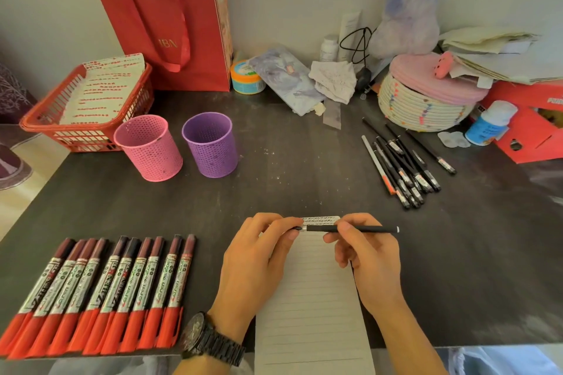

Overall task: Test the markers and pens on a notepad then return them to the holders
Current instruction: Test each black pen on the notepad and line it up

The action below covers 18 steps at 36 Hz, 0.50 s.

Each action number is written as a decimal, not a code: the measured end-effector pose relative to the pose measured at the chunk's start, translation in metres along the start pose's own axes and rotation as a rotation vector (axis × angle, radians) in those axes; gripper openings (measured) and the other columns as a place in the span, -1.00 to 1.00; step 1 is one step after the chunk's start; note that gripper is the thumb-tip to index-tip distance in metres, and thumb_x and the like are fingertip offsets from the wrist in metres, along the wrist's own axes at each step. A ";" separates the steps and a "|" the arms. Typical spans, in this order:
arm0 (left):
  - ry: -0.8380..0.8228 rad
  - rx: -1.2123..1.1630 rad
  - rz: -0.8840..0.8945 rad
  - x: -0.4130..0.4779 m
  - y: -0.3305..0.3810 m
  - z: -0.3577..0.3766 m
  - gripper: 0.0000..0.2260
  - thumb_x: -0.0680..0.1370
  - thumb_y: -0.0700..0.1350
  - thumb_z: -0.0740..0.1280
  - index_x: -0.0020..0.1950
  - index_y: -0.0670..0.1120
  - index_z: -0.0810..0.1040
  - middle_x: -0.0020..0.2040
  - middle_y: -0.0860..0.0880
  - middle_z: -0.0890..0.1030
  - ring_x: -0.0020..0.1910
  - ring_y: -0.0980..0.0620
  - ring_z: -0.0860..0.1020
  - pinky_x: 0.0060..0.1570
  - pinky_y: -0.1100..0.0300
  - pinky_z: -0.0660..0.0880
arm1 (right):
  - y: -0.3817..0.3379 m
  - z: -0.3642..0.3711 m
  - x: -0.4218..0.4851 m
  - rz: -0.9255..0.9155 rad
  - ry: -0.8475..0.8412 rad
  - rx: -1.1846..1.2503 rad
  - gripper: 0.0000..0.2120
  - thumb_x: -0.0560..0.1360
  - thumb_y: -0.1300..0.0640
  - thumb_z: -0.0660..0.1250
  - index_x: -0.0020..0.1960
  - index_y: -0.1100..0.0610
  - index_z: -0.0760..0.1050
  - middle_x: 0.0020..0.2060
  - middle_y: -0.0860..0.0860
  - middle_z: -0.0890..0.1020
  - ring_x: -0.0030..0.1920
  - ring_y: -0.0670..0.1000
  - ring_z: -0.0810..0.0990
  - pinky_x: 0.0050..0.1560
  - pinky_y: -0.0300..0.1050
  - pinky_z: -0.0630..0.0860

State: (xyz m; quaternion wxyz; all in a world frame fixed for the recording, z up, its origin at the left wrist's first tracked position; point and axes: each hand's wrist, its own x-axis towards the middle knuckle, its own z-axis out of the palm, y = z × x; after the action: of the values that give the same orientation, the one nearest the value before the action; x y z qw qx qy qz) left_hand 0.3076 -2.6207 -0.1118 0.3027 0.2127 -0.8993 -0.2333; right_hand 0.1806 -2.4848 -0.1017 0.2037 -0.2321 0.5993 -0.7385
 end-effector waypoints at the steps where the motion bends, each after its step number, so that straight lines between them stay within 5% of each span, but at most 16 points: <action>1: 0.003 0.001 0.012 -0.001 0.000 0.000 -0.74 0.66 0.09 0.16 0.24 0.12 0.56 0.09 0.17 0.52 -0.01 0.15 0.49 -0.16 0.18 0.54 | 0.000 0.001 0.000 0.006 -0.016 -0.015 -0.89 0.55 0.24 0.34 -0.09 0.13 0.63 -0.27 0.18 0.70 -0.46 0.03 0.53 -0.44 -0.22 0.47; 18: 0.001 -0.054 0.124 -0.005 0.000 0.004 -0.80 0.66 -0.01 0.24 0.25 0.04 0.56 0.11 0.08 0.56 0.07 0.09 0.53 -0.06 0.15 0.53 | -0.005 0.003 -0.002 -0.022 -0.096 -0.184 -0.83 0.47 -0.10 0.43 -0.08 -0.01 0.68 -0.30 0.07 0.73 -0.45 -0.03 0.56 -0.41 -0.23 0.50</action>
State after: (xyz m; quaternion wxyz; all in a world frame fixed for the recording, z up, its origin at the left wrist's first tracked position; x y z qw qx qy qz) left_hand 0.3085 -2.6175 -0.1169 0.3226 0.1483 -0.9040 -0.2381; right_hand 0.1838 -2.4854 -0.0960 0.2019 -0.2916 0.6517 -0.6705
